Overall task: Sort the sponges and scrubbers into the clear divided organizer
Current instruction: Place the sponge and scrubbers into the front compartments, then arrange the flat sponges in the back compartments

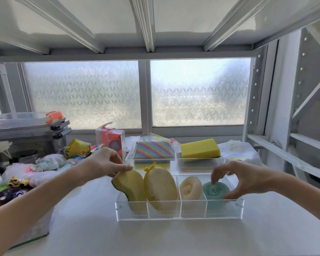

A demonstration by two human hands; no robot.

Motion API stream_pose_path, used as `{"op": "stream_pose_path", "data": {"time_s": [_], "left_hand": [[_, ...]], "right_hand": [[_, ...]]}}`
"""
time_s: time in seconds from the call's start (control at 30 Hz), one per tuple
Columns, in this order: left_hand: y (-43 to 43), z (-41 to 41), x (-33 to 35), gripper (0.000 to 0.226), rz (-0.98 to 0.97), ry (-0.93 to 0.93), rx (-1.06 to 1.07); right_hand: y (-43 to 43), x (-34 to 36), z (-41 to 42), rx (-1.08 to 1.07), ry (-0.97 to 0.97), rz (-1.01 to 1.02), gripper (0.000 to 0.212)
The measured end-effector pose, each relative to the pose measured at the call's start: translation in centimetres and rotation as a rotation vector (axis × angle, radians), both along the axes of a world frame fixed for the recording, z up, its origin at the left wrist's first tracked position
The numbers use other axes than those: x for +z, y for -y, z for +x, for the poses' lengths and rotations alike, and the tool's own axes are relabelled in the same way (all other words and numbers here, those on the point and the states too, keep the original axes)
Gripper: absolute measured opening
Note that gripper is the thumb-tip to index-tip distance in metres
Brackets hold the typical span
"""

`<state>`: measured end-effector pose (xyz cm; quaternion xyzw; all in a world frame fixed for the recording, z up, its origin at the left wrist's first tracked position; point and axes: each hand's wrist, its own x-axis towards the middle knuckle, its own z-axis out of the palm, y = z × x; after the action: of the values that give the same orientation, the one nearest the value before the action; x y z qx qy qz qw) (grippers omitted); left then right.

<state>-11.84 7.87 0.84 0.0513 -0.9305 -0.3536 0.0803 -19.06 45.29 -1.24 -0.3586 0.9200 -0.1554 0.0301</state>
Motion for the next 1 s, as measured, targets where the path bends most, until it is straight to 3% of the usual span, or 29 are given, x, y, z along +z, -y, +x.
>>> {"op": "stream_pose_path", "data": {"time_s": [0.27,0.57,0.67,0.83,0.93,1.0], "left_hand": [[0.2,0.3,0.6,0.031,0.037,0.089,-0.023],[0.8,0.0,0.3,0.032,0.034,0.17,-0.039],[1.6,-0.3,1.6,0.036,-0.048,0.158,-0.032],[0.9,-4.0,4.4,0.035,-0.184,-0.141,-0.099],[-1.8,-6.9,4.1,0.049,-0.392,-0.119,-0.221],[-3.4,-8.6,3.5,0.055,-0.421,-0.032,-0.288]], "right_hand": [[-0.1,0.7,0.2,0.018,0.014,-0.09,0.03],[0.0,0.8,0.2,0.019,-0.004,-0.045,0.027],[-0.3,1.7,0.4,0.026,-0.038,-0.095,0.023],[-0.2,4.7,-2.1,-0.027,-0.163,-0.462,0.015],[0.9,4.7,-4.6,-0.076,-0.138,-0.467,0.026],[1.6,4.1,-5.9,-0.083,-0.055,-0.405,0.036]]}}
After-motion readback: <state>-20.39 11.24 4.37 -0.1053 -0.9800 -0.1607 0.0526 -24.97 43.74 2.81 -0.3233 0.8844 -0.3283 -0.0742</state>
